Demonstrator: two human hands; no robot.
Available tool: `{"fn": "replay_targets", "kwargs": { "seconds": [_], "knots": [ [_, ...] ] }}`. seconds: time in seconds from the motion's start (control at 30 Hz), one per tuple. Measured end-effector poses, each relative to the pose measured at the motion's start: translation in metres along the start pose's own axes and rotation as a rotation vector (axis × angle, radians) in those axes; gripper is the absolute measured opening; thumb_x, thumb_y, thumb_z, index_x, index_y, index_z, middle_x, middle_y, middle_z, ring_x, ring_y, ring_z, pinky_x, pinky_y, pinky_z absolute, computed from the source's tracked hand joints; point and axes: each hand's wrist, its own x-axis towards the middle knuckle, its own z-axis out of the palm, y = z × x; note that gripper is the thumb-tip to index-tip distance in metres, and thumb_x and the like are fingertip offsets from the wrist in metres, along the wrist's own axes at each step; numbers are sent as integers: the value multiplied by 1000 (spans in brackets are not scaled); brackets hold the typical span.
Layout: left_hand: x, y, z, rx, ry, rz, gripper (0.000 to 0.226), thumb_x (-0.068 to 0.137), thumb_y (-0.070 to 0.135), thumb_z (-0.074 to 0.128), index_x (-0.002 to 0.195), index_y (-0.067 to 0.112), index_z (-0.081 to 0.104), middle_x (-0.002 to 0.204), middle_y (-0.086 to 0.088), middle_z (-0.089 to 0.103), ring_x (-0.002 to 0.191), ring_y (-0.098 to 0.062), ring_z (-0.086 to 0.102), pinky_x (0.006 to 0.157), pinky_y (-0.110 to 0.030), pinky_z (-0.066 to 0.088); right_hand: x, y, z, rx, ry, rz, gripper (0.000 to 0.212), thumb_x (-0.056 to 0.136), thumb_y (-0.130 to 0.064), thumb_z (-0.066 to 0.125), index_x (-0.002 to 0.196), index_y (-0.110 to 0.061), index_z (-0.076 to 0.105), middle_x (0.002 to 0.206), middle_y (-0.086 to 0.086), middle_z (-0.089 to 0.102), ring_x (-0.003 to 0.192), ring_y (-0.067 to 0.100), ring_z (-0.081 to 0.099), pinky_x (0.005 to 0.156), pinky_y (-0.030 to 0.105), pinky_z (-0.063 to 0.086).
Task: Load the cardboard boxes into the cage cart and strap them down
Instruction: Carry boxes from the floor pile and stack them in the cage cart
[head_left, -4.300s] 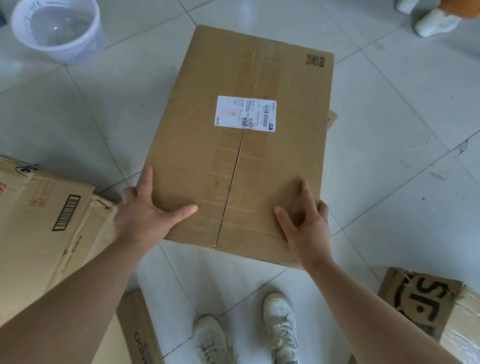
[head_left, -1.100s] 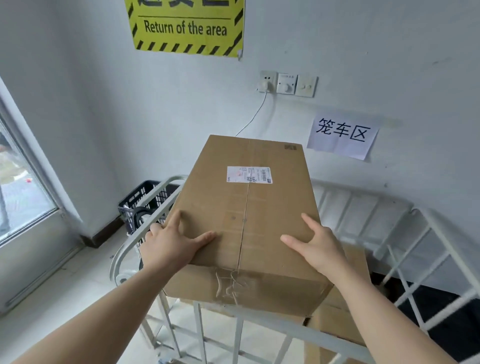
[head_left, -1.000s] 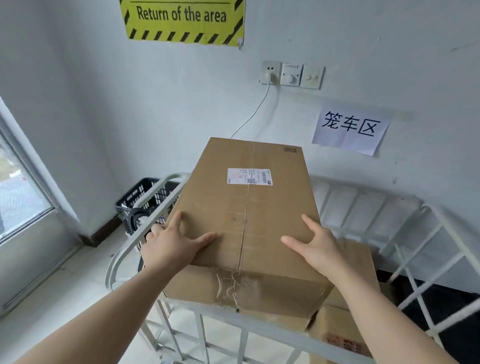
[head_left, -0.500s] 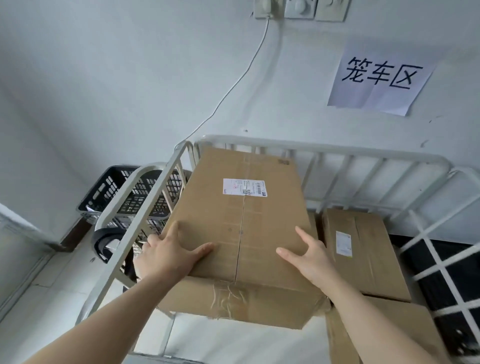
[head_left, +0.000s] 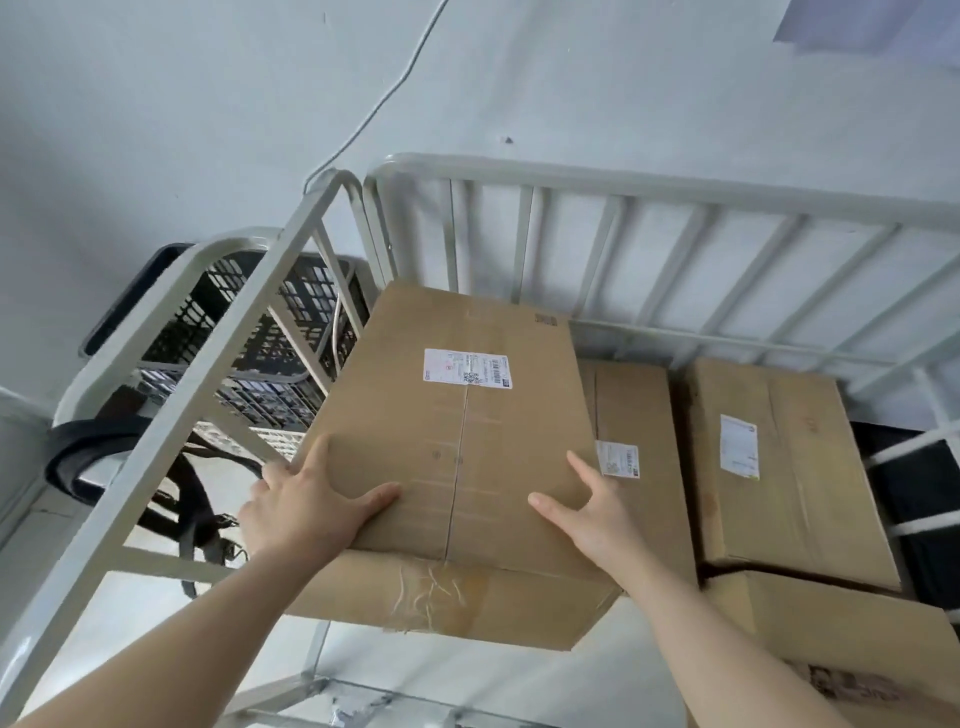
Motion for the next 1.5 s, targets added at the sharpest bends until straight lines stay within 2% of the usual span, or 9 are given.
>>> {"fn": "replay_targets", "kwargs": {
  "seconds": [0.17,0.43,0.67,0.8,0.93,1.07,1.2,1.3,1.5],
  "knots": [
    [27,0,43,7,-23,-56,105,53,94,45,143,43,23,129,-13,44,119,-33,44,94,-42,39,42,28,31,20,-33,18,93,59,-66,72,141,-46,33,134,-4,42,120,12,46,99,29,39],
    [57,-3,86,25,-23,-62,102,56,91,47,141,41,22,124,-13,44,115,-35,46,93,-42,40,82,55,60,26,-60,24,84,71,-56,73,142,-47,30,136,-3,36,127,13,39,94,24,31],
    [68,-17,130,-62,-99,-106,109,52,93,40,146,44,14,132,-15,39,119,-36,45,96,-46,43,99,71,74,-111,-46,13,91,61,-71,66,141,-53,25,135,-4,38,112,19,52,95,34,44],
    [87,-22,161,-147,-142,-115,114,48,94,37,147,43,14,141,-16,35,125,-36,43,100,-48,42,116,73,81,-192,-26,-17,89,68,-66,67,144,-50,22,140,-1,33,112,21,54,92,32,45],
    [117,-23,182,-193,-139,-75,105,61,83,53,149,40,14,143,-17,32,127,-37,40,102,-48,40,133,77,99,-224,0,-40,90,72,-63,66,146,-46,16,147,4,27,114,27,54,90,32,43],
    [146,-33,201,-191,-176,-46,105,64,80,57,148,41,8,146,-18,28,133,-39,32,106,-51,35,146,84,120,-225,6,-52,94,75,-61,65,148,-44,8,147,6,21,113,28,54,80,28,39],
    [162,-41,216,-178,-216,-19,106,67,74,62,148,40,3,146,-20,25,136,-39,24,109,-52,30,153,97,141,-194,-25,-58,99,79,-54,66,149,-39,-2,145,7,20,115,29,51,81,28,35],
    [163,-41,232,-105,-263,-11,112,68,73,63,150,35,-3,146,-22,24,133,-39,29,108,-51,30,159,110,154,-196,-45,-35,101,82,-49,66,150,-34,-7,144,10,20,115,28,49,83,26,33],
    [169,-44,252,-57,-235,-22,116,66,77,59,149,35,-10,145,-24,23,133,-40,27,110,-49,23,169,117,167,-236,-15,-53,103,81,-51,66,150,-32,-9,141,16,20,110,31,49,90,30,35]
  ]
}}
